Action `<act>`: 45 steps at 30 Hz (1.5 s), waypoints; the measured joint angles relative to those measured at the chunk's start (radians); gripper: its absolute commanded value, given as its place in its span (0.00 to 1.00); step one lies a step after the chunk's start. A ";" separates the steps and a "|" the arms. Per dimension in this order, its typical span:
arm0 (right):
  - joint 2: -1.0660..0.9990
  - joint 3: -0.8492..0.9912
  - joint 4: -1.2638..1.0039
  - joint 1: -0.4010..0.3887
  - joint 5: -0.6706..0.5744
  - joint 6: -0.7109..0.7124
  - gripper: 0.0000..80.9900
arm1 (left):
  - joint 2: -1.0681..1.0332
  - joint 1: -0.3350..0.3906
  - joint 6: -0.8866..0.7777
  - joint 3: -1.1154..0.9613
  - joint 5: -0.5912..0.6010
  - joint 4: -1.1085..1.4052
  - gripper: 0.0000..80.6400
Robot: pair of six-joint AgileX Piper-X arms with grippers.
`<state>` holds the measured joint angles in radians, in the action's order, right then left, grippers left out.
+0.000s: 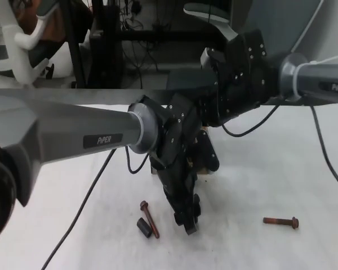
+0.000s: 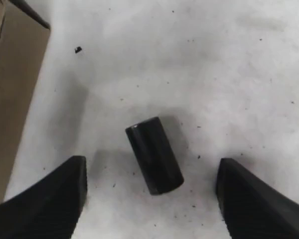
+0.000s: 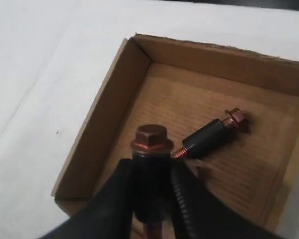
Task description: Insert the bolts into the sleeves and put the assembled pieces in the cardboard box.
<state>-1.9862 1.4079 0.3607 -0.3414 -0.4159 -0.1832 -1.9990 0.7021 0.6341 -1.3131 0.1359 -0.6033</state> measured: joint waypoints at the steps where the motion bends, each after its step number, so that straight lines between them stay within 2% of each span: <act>1: -0.008 0.005 0.000 0.000 0.000 -0.003 0.21 | 0.000 0.000 0.000 0.000 0.000 0.002 0.85; 3: -0.012 0.008 0.007 0.000 -0.001 -0.011 0.45 | 0.000 0.000 0.000 0.000 0.000 0.008 0.79; 4: -0.012 0.008 0.010 0.002 -0.001 -0.013 0.60 | 0.000 0.003 0.000 0.000 0.000 0.012 0.75; 5: -0.012 0.011 0.010 0.002 -0.001 -0.015 0.74 | 0.000 0.003 0.000 0.000 0.000 0.015 0.69; 6: -0.012 0.014 0.010 0.002 -0.001 -0.019 0.83 | -0.003 0.004 0.000 0.000 0.000 0.016 0.63; 7: -0.012 0.021 0.010 0.002 -0.001 -0.024 0.86 | -0.003 0.005 0.000 0.000 0.003 0.015 0.57; 11: -0.004 0.046 0.010 0.007 -0.001 -0.036 0.86 | -0.008 0.007 0.000 0.000 0.014 0.019 0.41; 13: 0.015 0.051 0.016 0.012 -0.001 -0.037 0.86 | -0.008 0.007 0.000 0.000 0.016 0.019 0.28; 14: 0.031 0.052 0.025 0.017 0.007 -0.039 0.86 | -0.008 0.007 0.000 0.000 0.016 0.019 0.17; 15: 0.051 0.052 0.043 0.023 0.029 -0.038 0.86 | -0.008 0.007 0.000 0.000 0.016 0.019 0.00; 23: 0.277 0.035 0.364 0.101 0.416 -0.063 0.86 | -0.001 0.007 -0.061 -0.005 0.018 -0.029 0.02; 25: 0.325 0.006 0.418 0.116 0.473 -0.102 0.86 | 0.019 0.007 -0.100 -0.003 0.027 -0.054 0.02; 37: 0.509 -0.370 0.539 0.110 0.502 -0.587 0.86 | 0.432 0.007 -0.275 0.045 0.064 -0.024 0.02; 45: 0.534 -0.520 0.546 0.095 0.567 -0.834 0.86 | 0.732 0.007 -0.307 0.235 -0.041 0.196 0.02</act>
<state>-1.4524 0.8875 0.9068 -0.2463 0.1514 -1.0167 -1.2673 0.7096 0.3273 -1.0783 0.0949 -0.4070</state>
